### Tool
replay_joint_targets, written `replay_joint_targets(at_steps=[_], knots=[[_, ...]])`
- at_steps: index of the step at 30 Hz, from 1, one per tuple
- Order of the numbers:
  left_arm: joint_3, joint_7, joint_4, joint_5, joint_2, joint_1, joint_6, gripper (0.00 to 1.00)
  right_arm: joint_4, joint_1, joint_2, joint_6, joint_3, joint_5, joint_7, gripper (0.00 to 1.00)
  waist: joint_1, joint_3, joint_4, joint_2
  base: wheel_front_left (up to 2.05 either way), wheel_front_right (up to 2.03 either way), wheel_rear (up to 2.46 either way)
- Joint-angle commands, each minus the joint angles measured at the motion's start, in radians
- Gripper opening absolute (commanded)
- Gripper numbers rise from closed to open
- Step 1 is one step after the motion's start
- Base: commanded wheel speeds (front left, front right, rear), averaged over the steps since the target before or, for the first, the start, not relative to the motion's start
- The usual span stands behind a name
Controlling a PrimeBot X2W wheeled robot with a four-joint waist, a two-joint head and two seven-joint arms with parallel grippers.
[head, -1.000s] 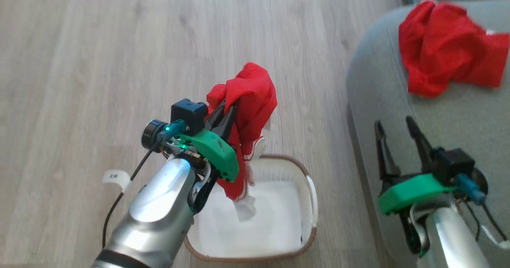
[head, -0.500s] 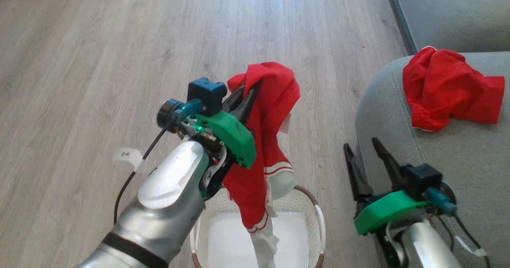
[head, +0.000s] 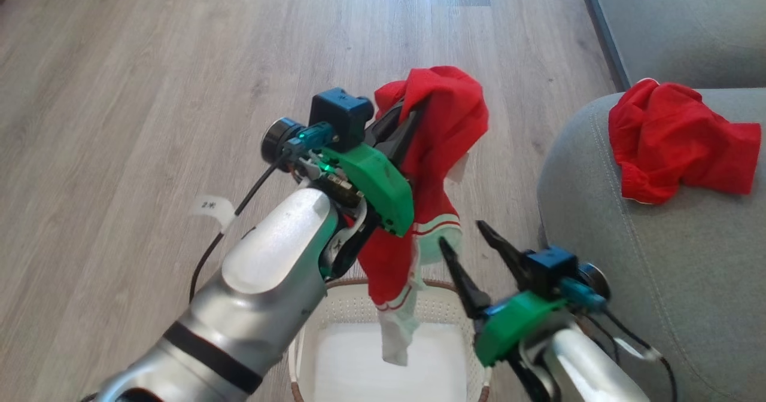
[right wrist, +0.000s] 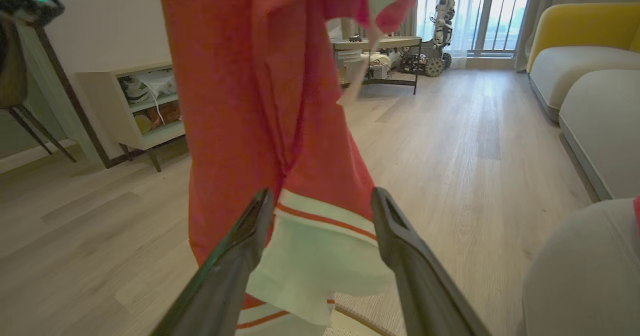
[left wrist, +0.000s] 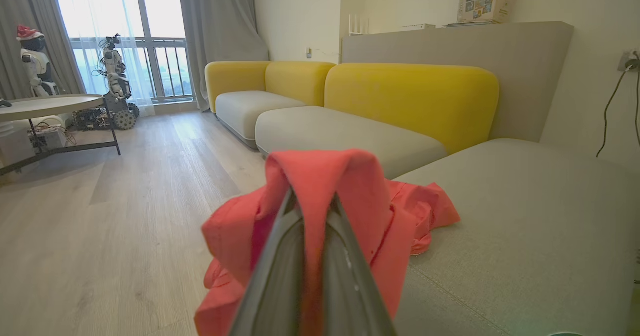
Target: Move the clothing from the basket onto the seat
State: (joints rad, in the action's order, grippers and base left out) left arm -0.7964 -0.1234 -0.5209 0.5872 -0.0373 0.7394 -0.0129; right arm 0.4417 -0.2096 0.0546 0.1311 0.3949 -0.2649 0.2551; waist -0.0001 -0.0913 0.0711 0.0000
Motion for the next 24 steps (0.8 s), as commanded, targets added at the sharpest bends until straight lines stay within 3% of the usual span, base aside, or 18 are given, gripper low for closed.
replay_joint_targets(at_steps=[1,6,10,23,24], knots=[[0.019,-0.004,0.041,0.013,-0.013,0.086,-0.011,0.0,-0.009,-0.08,-0.004,0.0,0.056,-0.012,0.007,1.0,0.0001,-0.001,0.005,0.0,0.0,0.0,0.0],[-0.029,-0.004,0.058,0.044,-0.013,0.11,-0.025,0.0,0.062,-0.15,-0.004,0.0,0.153,-0.07,0.007,1.0,0.0001,-0.005,0.024,0.0,0.0,0.0,0.0],[-0.068,-0.009,0.08,0.068,-0.013,0.128,-0.037,0.0,0.126,-0.201,-0.004,0.0,0.175,-0.089,0.007,1.0,0.0001,-0.008,0.048,0.0,0.0,0.0,0.0],[-0.141,-0.02,0.132,0.12,-0.013,0.149,-0.066,0.0,0.221,-0.287,-0.004,0.0,0.095,-0.067,0.007,1.0,0.0001,-0.018,0.104,0.0,0.0,0.0,0.0],[-0.144,-0.022,0.13,0.122,-0.013,0.149,-0.067,0.0,0.222,-0.292,-0.004,0.0,0.098,-0.069,0.007,0.85,0.0001,-0.019,0.107,0.0,0.0,0.0,0.0]])
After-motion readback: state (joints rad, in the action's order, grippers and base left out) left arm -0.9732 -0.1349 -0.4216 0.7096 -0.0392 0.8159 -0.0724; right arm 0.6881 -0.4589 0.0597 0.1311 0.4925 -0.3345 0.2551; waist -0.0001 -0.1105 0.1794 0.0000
